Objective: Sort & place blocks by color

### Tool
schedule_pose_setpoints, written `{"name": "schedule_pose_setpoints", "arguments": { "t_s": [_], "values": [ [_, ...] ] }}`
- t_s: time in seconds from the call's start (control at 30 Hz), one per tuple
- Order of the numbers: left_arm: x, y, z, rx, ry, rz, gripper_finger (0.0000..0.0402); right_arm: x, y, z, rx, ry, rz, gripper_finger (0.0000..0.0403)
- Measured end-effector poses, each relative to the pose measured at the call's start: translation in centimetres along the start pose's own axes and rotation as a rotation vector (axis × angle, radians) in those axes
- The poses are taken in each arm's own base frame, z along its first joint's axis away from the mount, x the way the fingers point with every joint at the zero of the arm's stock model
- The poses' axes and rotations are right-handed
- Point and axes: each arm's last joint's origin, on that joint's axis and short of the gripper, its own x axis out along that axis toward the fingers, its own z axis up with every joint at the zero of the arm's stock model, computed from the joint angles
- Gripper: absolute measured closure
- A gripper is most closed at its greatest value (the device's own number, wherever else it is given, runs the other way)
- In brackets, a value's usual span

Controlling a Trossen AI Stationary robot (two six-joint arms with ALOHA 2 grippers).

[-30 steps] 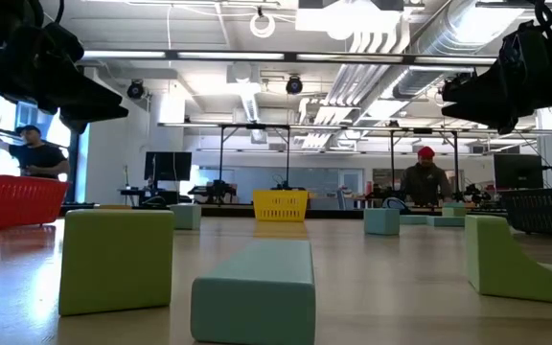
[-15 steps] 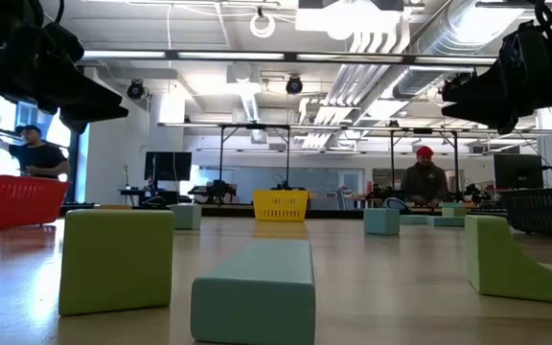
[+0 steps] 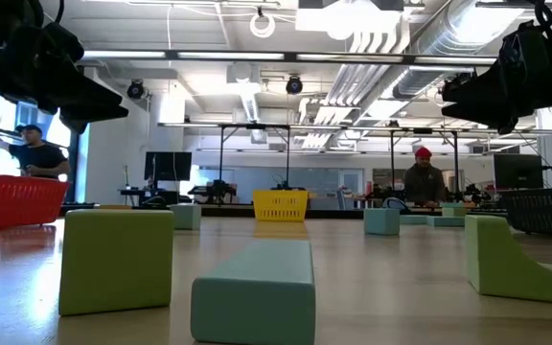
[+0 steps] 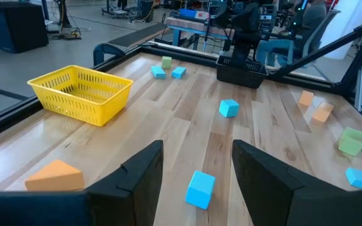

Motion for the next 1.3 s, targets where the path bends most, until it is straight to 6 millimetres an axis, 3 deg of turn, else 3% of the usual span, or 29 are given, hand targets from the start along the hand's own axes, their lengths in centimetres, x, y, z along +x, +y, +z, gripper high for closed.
{"name": "schedule_pose_setpoints", "arguments": {
  "t_s": [1.3],
  "values": [
    [0.00, 0.00, 0.01, 0.000, -0.001, 0.000, 0.0222, 0.00, 0.04, 0.22, 0.018, -0.022, 0.005, 0.0204]
  ]
}}
